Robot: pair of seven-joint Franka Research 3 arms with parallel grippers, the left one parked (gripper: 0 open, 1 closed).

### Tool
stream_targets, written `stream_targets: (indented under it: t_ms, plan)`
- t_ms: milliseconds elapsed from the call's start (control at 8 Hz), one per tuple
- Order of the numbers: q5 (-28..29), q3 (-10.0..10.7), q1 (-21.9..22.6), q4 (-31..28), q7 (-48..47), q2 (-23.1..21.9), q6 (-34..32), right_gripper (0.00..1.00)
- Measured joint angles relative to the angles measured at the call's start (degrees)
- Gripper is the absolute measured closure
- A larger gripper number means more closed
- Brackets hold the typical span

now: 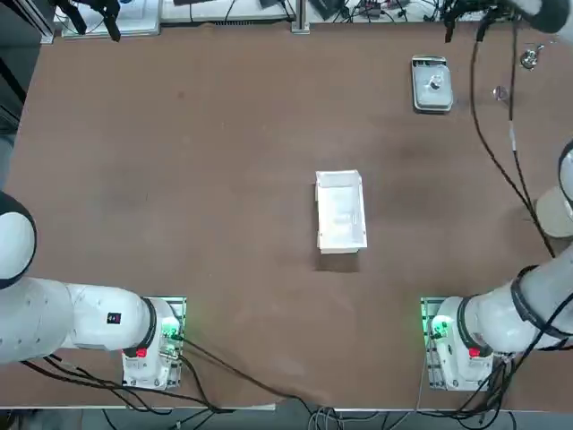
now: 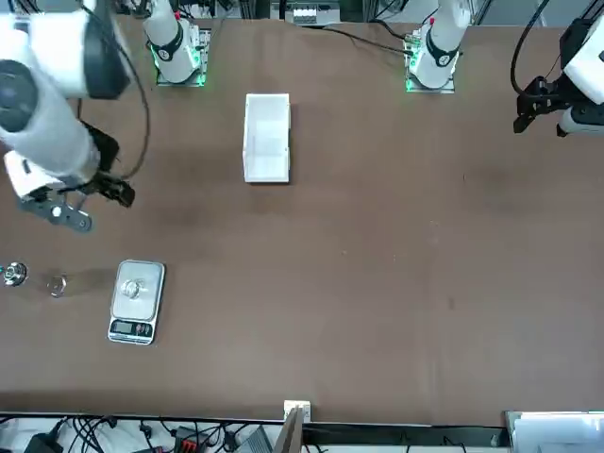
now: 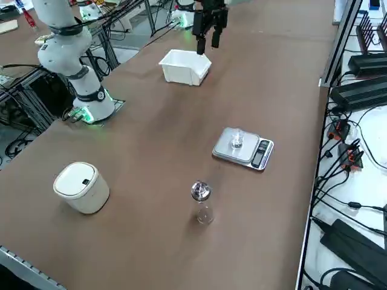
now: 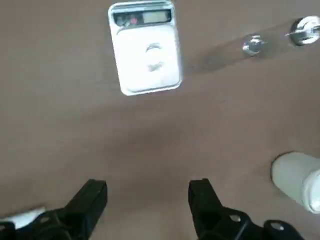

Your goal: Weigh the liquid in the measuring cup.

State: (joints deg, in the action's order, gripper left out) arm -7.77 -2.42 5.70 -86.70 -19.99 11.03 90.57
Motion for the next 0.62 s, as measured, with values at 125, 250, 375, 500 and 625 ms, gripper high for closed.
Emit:
stream_targets:
  t_ms: [125,250,375,500,625]
  plan:
    - [3.71,0.07,-3.83,0.0,6.56,-1.33,-0.79,0.0]
    - [6.15,0.14,-6.73,-0.01,11.94,-2.59,-1.61,0.0]
    - [8.33,0.18,-8.51,-0.03,15.56,-3.98,-1.96,0.0]
    - [9.7,0.18,-9.19,-0.27,16.78,-5.74,-2.07,0.0]
    - [10.12,0.11,-9.2,-1.44,16.78,-8.13,-2.08,0.0]
